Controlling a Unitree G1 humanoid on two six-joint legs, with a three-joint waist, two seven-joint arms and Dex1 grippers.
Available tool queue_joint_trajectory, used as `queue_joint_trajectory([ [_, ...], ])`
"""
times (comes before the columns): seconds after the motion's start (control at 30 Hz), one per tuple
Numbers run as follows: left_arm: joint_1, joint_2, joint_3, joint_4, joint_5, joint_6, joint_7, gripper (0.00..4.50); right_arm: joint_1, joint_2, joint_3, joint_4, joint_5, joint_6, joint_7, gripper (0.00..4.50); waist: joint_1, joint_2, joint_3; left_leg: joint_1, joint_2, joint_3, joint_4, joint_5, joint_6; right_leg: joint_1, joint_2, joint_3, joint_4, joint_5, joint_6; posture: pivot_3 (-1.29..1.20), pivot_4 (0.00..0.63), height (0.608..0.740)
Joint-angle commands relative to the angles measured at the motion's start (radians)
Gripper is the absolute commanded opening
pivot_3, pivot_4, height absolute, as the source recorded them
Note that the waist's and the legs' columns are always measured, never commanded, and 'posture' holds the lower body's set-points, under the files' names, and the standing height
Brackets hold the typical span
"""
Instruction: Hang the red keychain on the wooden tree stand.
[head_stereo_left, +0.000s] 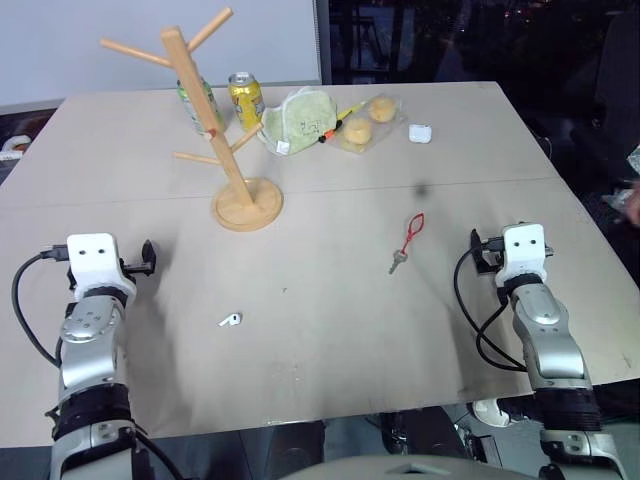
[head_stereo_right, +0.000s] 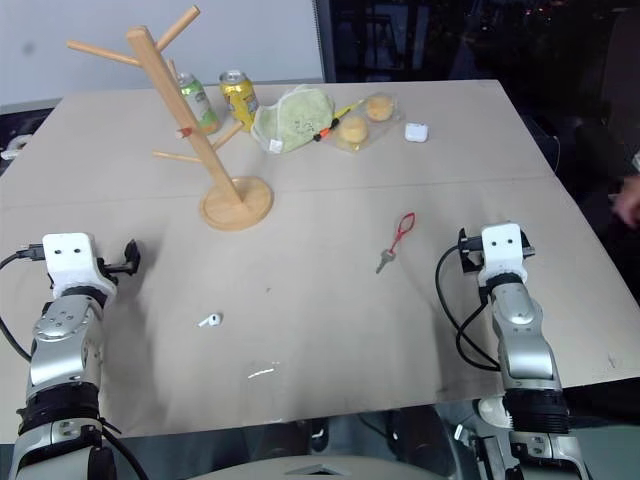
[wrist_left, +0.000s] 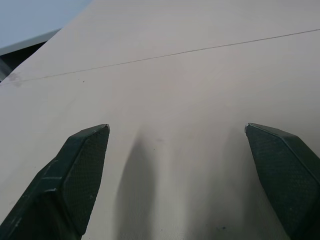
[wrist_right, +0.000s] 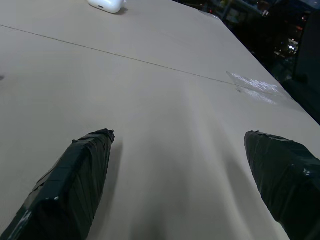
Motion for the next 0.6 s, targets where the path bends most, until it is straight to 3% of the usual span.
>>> queue_joint_trajectory([
  [0.03, 0.021, 0.022, 0.012, -0.033, -0.031, 0.020, -0.065, 4.50, -0.009, -0.021, -0.011, -0.060, 0.007, -0.005, 0.025, 4.48, 0.000, 0.000, 0.000, 0.000, 0.000, 0.000, 0.000, 0.000, 0.000, 0.000, 0.000, 0.000, 0.000, 0.000, 0.000, 0.00, 0.150, 0.740],
  [0.17, 0.032, 0.097, -0.011, -0.111, -0.107, 0.054, -0.284, 4.50, -0.045, -0.079, -0.002, -0.086, 0.058, 0.010, 0.142, 4.48, 0.000, 0.000, 0.000, 0.000, 0.000, 0.000, 0.000, 0.000, 0.000, 0.000, 0.000, 0.000, 0.000, 0.000, 0.000, 0.00, 0.150, 0.740],
  [0.37, 0.048, 0.229, -0.060, -0.250, -0.178, 0.139, -0.563, 4.50, -0.111, -0.176, 0.044, -0.153, 0.289, 0.109, 0.498, 4.48, 0.001, -0.001, 0.001, 0.000, 0.001, 0.000, 0.000, 0.000, 0.000, 0.000, 0.000, 0.000, 0.000, -0.002, -0.003, 0.00, 0.150, 0.740],
  [0.6, 0.175, 0.387, -0.083, -0.483, -0.282, 0.181, -0.923, 4.50, -0.198, -0.350, 0.130, -0.252, 0.510, 0.231, 0.917, 4.48, 0.000, 0.000, 0.002, -0.001, 0.001, 0.001, -0.001, 0.000, 0.000, -0.001, 0.000, 0.000, -0.002, -0.002, -0.004, 0.00, 0.150, 0.740],
])
